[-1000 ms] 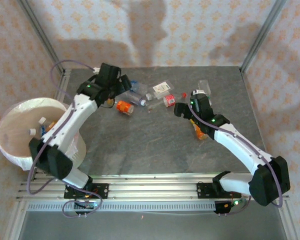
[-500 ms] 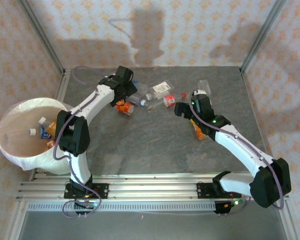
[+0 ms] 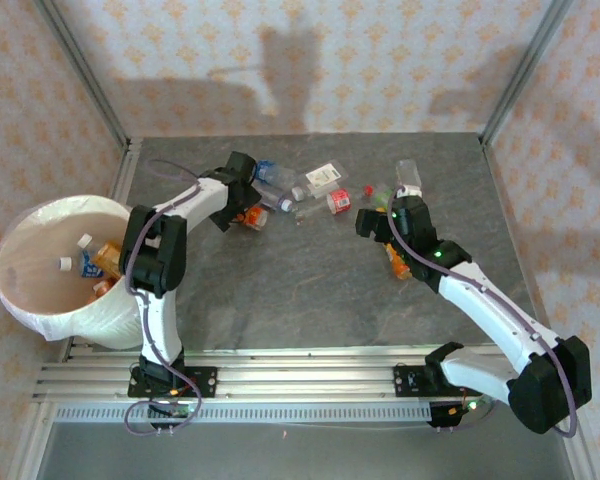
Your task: Put the plastic bottles in the bin
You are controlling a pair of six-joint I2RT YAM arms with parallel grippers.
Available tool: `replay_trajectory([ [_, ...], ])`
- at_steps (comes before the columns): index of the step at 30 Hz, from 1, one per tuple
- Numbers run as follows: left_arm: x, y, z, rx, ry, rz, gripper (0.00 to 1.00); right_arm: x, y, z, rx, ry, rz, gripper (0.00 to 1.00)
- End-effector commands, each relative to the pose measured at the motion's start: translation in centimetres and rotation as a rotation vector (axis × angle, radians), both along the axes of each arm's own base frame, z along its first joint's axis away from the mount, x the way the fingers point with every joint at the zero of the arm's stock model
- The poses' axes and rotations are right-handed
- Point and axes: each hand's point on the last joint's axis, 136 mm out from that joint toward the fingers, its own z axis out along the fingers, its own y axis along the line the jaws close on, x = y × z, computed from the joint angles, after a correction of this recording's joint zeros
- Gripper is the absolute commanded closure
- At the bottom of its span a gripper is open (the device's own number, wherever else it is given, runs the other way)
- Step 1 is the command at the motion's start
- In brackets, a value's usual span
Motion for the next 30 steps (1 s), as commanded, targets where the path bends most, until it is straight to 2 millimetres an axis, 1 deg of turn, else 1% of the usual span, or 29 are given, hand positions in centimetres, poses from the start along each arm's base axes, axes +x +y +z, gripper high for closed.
replay_trajectory([
  [1,1.3,-1.1,-0.2,-0.038,-0.032,-0.013,0.12,-0.1,-0.6,0.3,-0.002,-0.008,-0.031,0.01],
  [4,0.9,-1.2,-1.7,-0.049,-0.012,-0.017,0.14,-0.1,-0.6,0.0,0.001,-0.002,-0.033,0.01],
  [8,-0.2,-0.7,-3.2,-0.014,0.031,-0.042,0.20,-0.1,-0.7,-0.4,-0.016,0.004,-0.032,0.01],
  [12,-0.7,-0.7,-3.5,-0.002,0.027,-0.086,0.29,-0.1,-0.7,-0.7,-0.021,0.011,-0.033,0.01],
  [16,-0.5,-1.0,-2.5,-0.002,0.004,-0.135,0.36,0.1,-0.6,-0.8,-0.015,0.014,-0.033,0.01],
  [20,0.0,-1.7,-0.6,0.013,-0.039,-0.192,0.43,0.3,0.0,-0.9,-0.002,0.014,-0.008,0.01],
  [23,0.2,-2.0,0.6,0.032,-0.068,-0.222,0.49,0.3,0.6,-0.7,0.020,-0.018,0.026,0.00],
  [26,0.3,-2.2,1.4,0.038,-0.083,-0.233,0.54,0.2,0.9,-0.1,0.046,-0.057,0.042,0.00],
  [30,0.2,-2.8,2.7,0.045,-0.110,-0.258,0.58,-0.3,1.7,0.4,0.062,-0.094,0.105,0.00],
])
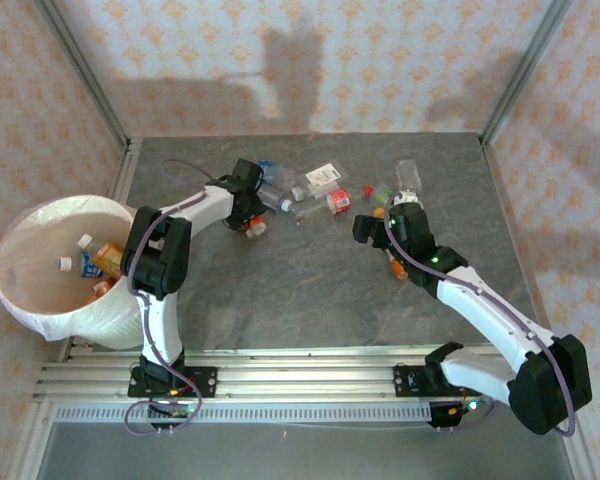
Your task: Put the plastic bottles in the bin
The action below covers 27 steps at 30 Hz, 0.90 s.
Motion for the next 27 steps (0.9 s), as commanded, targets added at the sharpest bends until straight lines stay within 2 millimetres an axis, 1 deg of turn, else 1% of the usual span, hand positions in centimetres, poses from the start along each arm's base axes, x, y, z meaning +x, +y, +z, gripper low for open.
replay_trajectory([
  [1,0.5,-0.5,3.4,0.013,-0.077,-0.040,0.58,0.0,1.1,2.2,0.038,-0.096,0.068,0.00],
  [4,0.5,-1.2,4.4,0.024,-0.081,-0.070,0.58,-0.3,1.7,2.4,0.039,-0.136,0.105,0.01],
  [6,0.6,-1.7,6.6,0.024,-0.116,-0.092,0.59,-0.4,2.1,2.7,0.048,-0.159,0.119,0.01],
  [13,0.7,-3.0,11.0,0.043,-0.208,-0.149,0.62,-0.9,4.1,3.5,0.079,-0.186,0.202,0.00],
  [16,0.5,-3.3,12.9,0.043,-0.247,-0.170,0.63,-1.0,4.7,3.5,0.097,-0.184,0.227,0.01],
  [19,0.1,-3.0,14.4,0.045,-0.270,-0.174,0.66,-1.0,5.0,3.5,0.095,-0.198,0.234,0.01],
  [22,-0.5,-3.0,16.9,0.031,-0.325,-0.192,0.66,-0.9,5.3,3.5,0.089,-0.199,0.243,0.01],
  [27,-2.1,-2.0,22.3,0.054,-0.428,-0.216,0.66,-0.6,5.8,3.6,0.085,-0.202,0.253,0.01],
])
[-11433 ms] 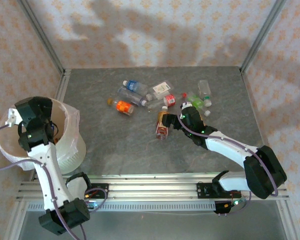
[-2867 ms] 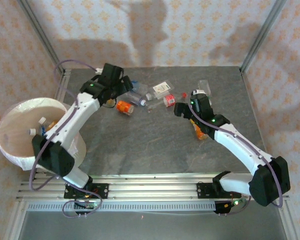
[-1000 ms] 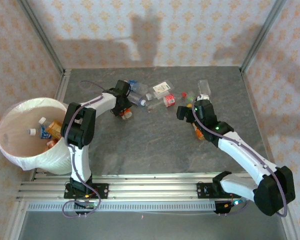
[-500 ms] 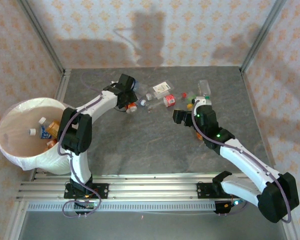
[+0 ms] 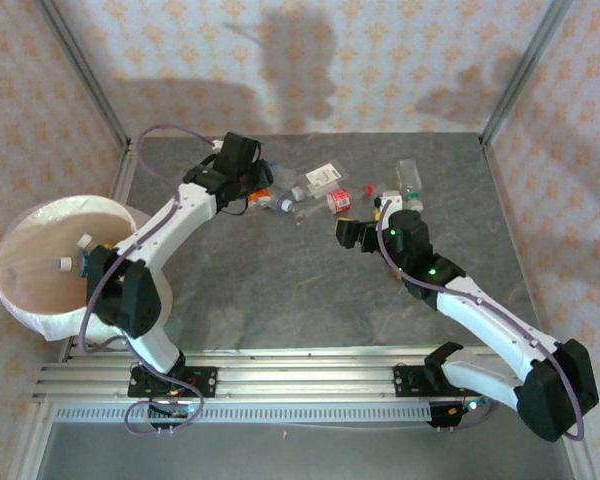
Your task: Put the plastic bottles in the bin
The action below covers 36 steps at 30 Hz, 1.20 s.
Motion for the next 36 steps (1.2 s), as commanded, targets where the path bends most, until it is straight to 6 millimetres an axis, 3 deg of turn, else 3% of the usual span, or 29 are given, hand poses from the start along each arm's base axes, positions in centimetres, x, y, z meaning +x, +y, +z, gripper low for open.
replay_trajectory([
  [1,-1.3,1.5,5.8,0.054,-0.111,-0.006,0.66,0.4,0.8,0.8,0.006,-0.034,0.025,0.01],
  [11,-4.6,4.5,13.5,0.219,-0.159,-0.041,0.66,0.9,1.9,1.0,0.007,-0.042,0.063,0.01],
  [14,-5.9,7.8,15.7,0.369,-0.162,0.047,0.67,1.2,2.0,0.9,0.006,-0.052,0.063,0.01],
  [21,-11.8,16.3,21.5,0.691,-0.167,0.322,0.66,2.1,2.9,0.5,-0.001,-0.040,0.079,0.01],
  [26,-14.9,23.0,21.8,0.687,-0.070,0.499,0.67,2.7,3.7,0.0,-0.014,-0.030,0.107,0.01],
  [30,-17.1,26.3,22.0,0.754,0.014,0.586,0.66,3.1,4.2,0.1,-0.013,-0.028,0.115,0.01],
  [36,-20.8,29.6,21.4,0.825,0.191,0.666,0.67,3.6,4.8,-1.2,-0.028,0.004,0.132,0.01],
])
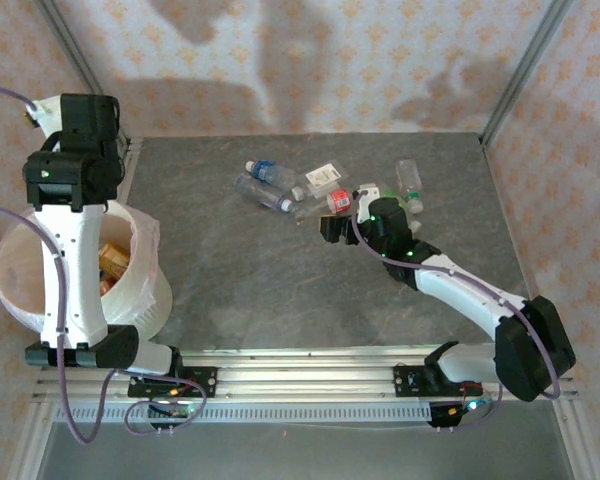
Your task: Put the plastic bottles in the bin
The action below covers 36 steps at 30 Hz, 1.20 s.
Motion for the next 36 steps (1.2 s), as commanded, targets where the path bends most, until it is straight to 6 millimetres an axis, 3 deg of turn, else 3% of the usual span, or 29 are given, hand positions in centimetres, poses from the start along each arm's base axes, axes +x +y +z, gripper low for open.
replay_trajectory([
  [1,-3.7,1.7,-0.5,0.065,0.151,0.087,0.67,0.7,1.3,1.1,0.015,-0.031,0.039,0.01],
  [10,-10.3,4.9,-3.5,0.034,0.212,0.278,0.66,1.3,2.5,0.7,0.022,0.011,0.069,0.00],
  [16,-12.8,5.8,-6.6,0.002,0.274,0.355,0.64,1.2,2.6,0.7,0.016,0.025,0.075,0.00],
  [21,-15.8,7.0,-8.8,0.011,0.282,0.522,0.59,1.0,2.4,0.4,0.012,0.039,0.063,0.00],
  [25,-16.1,7.8,-11.1,-0.048,0.255,0.559,0.57,1.0,2.5,0.2,0.008,0.051,0.064,0.00],
  [28,-16.1,7.8,-11.6,-0.054,0.233,0.567,0.55,1.1,2.3,0.2,0.009,0.051,0.049,0.00],
  [30,-16.2,7.7,-11.7,-0.050,0.217,0.570,0.50,1.2,2.2,0.0,0.015,0.056,0.035,0.00],
  [34,-16.6,7.5,-11.6,-0.058,0.203,0.577,0.19,1.3,2.3,-0.5,0.007,0.076,0.034,0.00],
  [36,-16.2,7.2,-11.7,-0.082,0.181,0.557,0.13,1.5,2.4,-0.6,-0.005,0.079,0.038,0.00],
])
